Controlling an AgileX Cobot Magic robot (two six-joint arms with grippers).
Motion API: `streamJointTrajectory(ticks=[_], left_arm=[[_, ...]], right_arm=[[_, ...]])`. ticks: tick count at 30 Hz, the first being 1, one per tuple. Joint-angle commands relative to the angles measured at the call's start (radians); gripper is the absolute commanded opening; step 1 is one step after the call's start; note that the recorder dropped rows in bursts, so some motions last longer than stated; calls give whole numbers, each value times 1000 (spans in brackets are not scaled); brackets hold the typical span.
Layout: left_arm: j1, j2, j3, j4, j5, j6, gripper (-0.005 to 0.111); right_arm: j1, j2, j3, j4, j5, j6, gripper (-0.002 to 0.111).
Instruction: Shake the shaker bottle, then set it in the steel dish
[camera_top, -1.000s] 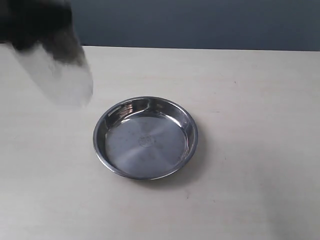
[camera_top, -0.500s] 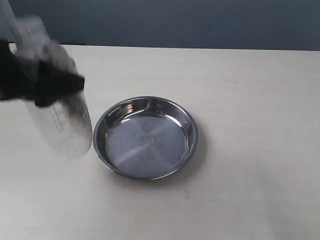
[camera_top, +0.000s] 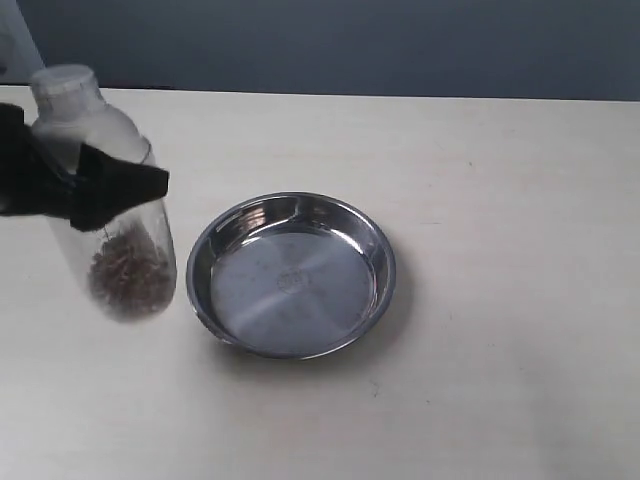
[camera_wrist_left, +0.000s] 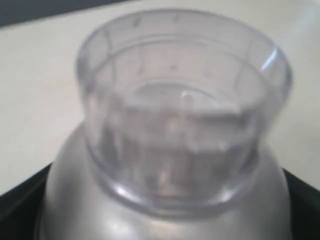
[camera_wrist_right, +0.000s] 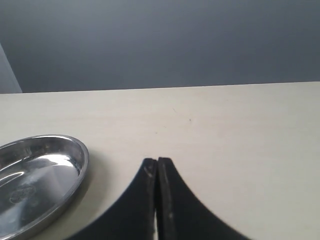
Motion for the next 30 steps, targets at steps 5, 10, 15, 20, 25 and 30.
streamJointTrajectory(ticks=[5,10,15,20,25,30], left_arm=[[-37,-89,-79,56,-31,-120,0],[-42,-47,-37,-39,0,-41,0],[-42,-143,-237,67,38,-165,0],[-42,-16,60,23,-75,-134,0],[-42,-115,-216,5,38,-146,0],[-42,-100,-111,119,27,-226,0]], right_arm=[[-4,-4,1,4,-14,0,-1],[-4,-4,1,4,-14,0,-1],[-4,-4,1,4,-14,0,-1],[-4,-4,1,0,-16,0,-1],[-4,-4,1,7,-13,0,-1],[-4,-4,1,7,-13,0,-1]])
